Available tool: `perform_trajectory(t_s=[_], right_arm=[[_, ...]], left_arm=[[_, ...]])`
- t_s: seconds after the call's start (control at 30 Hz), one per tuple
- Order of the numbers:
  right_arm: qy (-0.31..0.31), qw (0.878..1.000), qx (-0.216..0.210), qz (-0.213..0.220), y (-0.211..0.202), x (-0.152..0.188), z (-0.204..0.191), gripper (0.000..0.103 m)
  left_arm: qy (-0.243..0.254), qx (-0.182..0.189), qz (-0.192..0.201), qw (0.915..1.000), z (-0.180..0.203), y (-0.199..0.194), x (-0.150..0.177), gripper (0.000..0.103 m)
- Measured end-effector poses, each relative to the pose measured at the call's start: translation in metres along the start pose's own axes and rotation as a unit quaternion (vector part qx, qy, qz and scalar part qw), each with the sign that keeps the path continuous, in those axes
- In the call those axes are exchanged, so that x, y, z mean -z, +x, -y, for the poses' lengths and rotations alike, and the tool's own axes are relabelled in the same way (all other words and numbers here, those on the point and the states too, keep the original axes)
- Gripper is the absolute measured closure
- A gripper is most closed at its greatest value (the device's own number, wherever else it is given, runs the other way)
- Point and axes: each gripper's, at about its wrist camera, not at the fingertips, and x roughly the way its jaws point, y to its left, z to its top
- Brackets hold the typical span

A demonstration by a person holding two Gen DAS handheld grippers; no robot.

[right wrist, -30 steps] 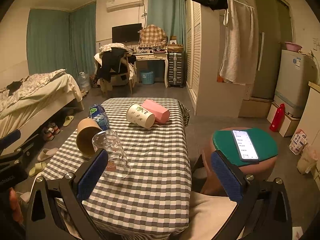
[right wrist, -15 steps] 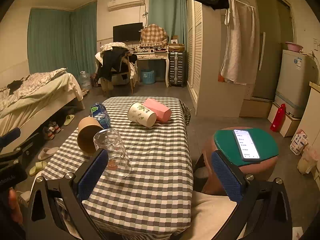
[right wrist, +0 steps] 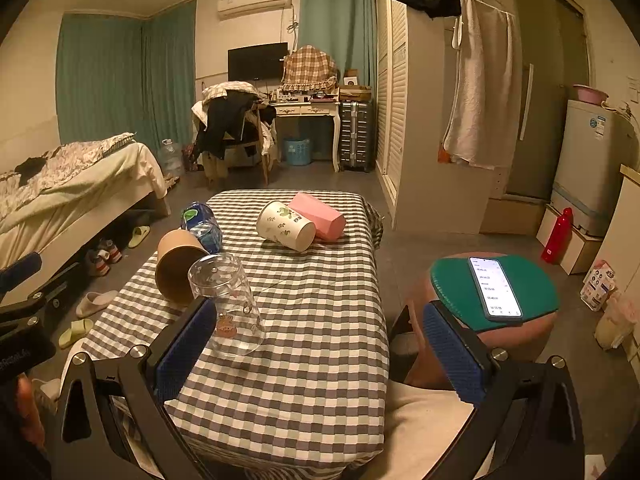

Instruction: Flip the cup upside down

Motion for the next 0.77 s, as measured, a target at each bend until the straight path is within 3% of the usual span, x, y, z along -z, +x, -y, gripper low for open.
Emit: perform_trajectory(t_s=[0.77], right_arm=[[-0.002, 1.000, 0.000, -0.004, 0.0052, 0.0054, -0.0020, 0.000]], left_arm=[[0.004, 0.009, -0.005, 0.9999, -0.0009, 0.0044, 0.0072, 0.000]])
